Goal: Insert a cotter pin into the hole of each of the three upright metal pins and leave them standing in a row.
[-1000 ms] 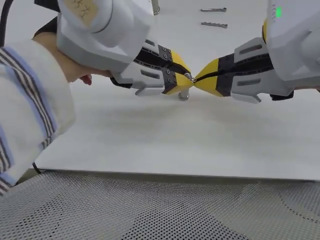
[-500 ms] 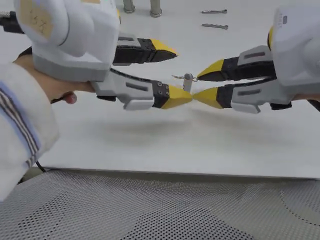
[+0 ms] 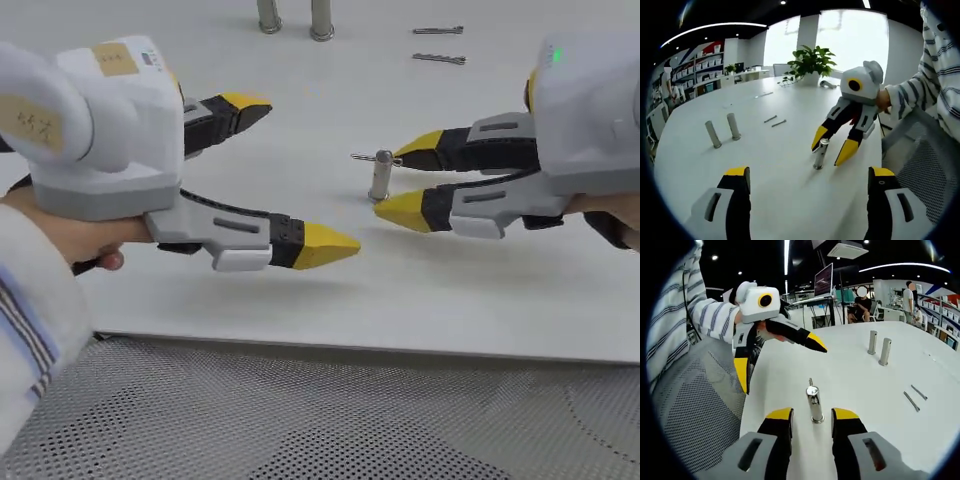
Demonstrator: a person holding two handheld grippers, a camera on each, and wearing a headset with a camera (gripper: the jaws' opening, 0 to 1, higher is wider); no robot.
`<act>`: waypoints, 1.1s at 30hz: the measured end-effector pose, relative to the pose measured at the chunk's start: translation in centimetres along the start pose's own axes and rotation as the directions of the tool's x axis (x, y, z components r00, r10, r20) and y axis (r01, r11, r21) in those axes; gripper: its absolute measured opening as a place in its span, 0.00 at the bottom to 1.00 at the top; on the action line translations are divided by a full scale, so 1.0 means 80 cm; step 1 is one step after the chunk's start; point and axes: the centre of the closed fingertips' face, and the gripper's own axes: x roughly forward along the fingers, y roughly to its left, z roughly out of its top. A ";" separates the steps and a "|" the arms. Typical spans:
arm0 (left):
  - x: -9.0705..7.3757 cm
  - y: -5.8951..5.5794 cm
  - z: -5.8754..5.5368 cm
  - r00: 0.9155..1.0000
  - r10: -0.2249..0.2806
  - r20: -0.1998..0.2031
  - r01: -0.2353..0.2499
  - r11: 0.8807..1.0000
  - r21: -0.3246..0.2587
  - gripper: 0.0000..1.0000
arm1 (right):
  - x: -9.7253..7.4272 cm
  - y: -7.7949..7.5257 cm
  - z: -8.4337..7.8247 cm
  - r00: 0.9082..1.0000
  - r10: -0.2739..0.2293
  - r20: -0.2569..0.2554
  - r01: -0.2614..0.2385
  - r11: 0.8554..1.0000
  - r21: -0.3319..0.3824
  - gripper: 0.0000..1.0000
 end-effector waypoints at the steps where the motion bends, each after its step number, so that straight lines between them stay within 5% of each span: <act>1: -0.002 -0.002 0.000 1.000 -0.006 0.008 0.007 1.000 -0.017 0.99 | 0.002 0.000 0.000 1.000 0.002 0.004 -0.002 1.000 0.001 0.25; 11: -0.012 -0.007 -0.006 1.000 0.011 0.019 -0.010 0.997 -0.073 0.99 | 0.014 0.001 0.001 0.999 0.010 0.032 -0.009 1.000 -0.020 0.15; 21: -0.014 -0.011 -0.014 1.000 0.015 -0.008 -0.015 0.997 -0.073 0.99 | 0.017 -0.003 -0.001 0.999 0.000 0.049 0.002 0.999 -0.044 0.06; 33: -0.016 -0.010 -0.012 1.000 0.027 0.005 -0.026 0.996 -0.087 0.98 | 0.015 -0.006 0.001 0.999 -0.017 0.043 0.020 0.996 -0.089 0.04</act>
